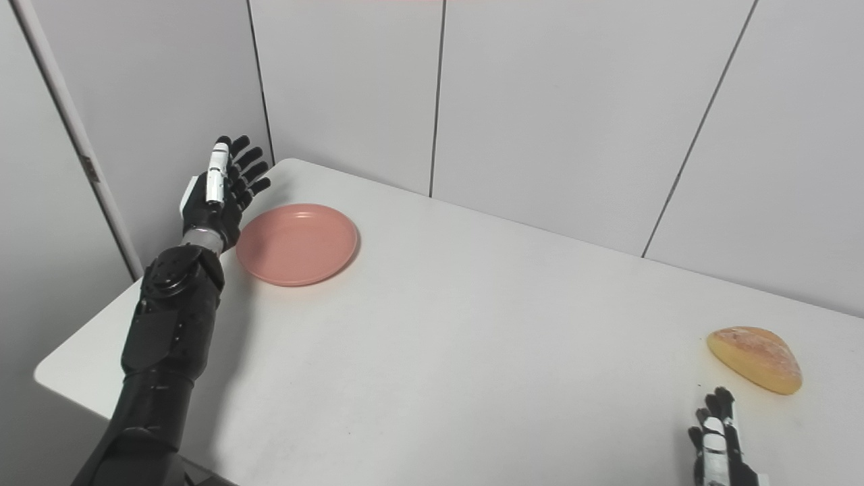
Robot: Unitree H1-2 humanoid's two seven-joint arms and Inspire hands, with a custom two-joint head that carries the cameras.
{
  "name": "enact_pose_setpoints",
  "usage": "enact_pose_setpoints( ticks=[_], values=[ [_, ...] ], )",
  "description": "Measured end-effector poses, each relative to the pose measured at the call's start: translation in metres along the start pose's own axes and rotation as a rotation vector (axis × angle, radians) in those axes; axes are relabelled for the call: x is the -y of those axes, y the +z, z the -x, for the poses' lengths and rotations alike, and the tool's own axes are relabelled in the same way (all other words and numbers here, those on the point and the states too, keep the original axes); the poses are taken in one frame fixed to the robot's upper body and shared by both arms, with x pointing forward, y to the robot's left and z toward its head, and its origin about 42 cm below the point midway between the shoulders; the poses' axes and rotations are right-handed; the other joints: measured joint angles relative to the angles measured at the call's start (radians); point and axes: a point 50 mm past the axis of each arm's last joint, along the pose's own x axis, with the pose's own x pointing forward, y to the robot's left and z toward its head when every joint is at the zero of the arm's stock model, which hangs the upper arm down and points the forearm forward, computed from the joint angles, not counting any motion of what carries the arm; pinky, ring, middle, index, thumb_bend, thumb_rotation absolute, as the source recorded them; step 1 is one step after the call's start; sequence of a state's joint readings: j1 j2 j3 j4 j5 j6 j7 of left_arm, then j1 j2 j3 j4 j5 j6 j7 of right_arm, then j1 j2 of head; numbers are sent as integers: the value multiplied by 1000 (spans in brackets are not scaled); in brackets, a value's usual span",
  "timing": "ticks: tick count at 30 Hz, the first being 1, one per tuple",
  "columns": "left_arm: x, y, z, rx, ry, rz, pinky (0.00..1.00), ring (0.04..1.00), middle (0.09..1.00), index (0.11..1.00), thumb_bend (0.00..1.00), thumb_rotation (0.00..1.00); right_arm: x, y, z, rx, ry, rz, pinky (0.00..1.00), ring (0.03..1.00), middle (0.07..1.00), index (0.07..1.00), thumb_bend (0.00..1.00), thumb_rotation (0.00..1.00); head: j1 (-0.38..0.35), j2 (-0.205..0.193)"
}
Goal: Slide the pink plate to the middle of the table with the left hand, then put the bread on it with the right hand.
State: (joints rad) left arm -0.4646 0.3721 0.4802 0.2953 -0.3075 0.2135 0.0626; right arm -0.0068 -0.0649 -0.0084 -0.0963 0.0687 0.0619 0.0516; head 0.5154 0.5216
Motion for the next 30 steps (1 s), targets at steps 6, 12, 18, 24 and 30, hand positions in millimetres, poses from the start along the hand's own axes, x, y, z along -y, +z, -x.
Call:
enact_pose_setpoints(
  ticks=[6, 12, 18, 24, 30],
  values=[
    [-14, 13, -4, 30, 20, -13, 895, 881, 874, 860, 386, 1000, 1, 0, 0, -1, -2, -4, 1000, 1000, 1000, 1000, 147, 1000, 3, -2],
    [-18, 15, -3, 38, 33, 4, 873, 879, 876, 858, 382, 1000, 1, 0, 0, -1, -1, -3, 1000, 1000, 1000, 1000, 154, 1000, 8, 2],
    [-20, 15, -3, 40, 38, 16, 869, 883, 882, 867, 381, 1000, 2, 0, 0, -1, 0, -6, 1000, 1000, 1000, 1000, 143, 1000, 14, 5],
    [-22, 13, -1, 38, 40, 12, 870, 883, 893, 886, 374, 1000, 3, 0, 0, -2, 0, -7, 1000, 1000, 1000, 1000, 148, 1000, 17, 6],
    [-28, 8, 2, 25, 51, 13, 881, 896, 893, 886, 373, 1000, 4, 2, 0, -6, -1, -12, 1000, 1000, 1000, 1000, 147, 1000, 18, 11]
  ],
)
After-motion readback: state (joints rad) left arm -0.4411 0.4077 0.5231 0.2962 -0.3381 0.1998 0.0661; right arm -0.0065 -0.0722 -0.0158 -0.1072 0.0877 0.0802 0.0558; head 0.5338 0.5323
